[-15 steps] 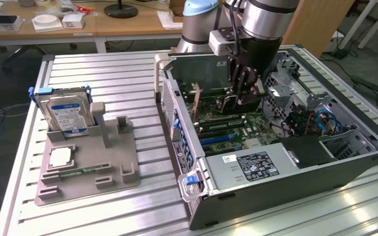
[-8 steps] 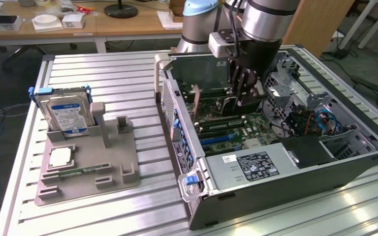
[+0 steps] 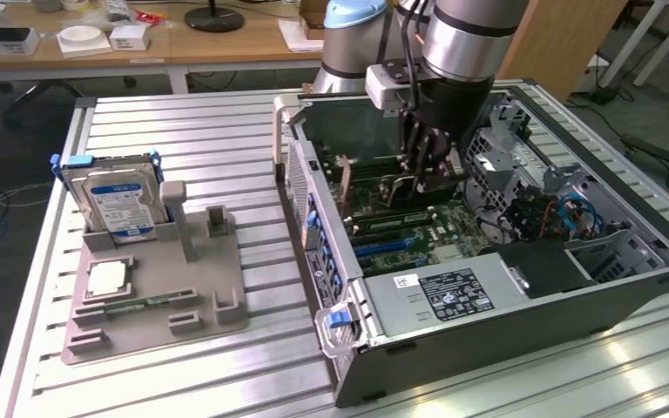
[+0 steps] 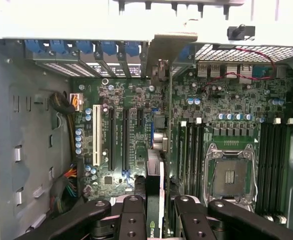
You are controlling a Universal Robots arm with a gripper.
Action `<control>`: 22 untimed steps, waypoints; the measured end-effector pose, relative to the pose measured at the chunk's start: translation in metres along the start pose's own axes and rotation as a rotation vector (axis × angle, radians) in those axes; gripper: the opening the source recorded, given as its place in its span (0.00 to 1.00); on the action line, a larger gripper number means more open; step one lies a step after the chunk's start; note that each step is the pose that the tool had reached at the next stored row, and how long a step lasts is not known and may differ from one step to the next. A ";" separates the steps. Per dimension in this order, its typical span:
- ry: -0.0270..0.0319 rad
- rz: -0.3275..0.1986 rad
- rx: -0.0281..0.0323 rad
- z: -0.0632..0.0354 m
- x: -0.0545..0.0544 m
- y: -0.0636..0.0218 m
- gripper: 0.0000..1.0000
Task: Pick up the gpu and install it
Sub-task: 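Insert the gpu into the slot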
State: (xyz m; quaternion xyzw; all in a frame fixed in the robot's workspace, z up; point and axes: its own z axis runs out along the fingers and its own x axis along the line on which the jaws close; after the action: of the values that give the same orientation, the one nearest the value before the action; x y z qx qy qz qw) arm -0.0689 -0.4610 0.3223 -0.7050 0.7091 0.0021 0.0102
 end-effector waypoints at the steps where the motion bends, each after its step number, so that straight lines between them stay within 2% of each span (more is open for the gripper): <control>1: -0.0001 0.000 0.0001 0.0010 0.000 0.0001 0.27; 22: 0.0000 0.000 0.0000 0.0171 0.001 0.0027 0.27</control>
State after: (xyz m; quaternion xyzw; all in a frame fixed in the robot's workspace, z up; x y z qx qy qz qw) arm -0.0713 -0.4616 0.3052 -0.7050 0.7091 0.0021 0.0102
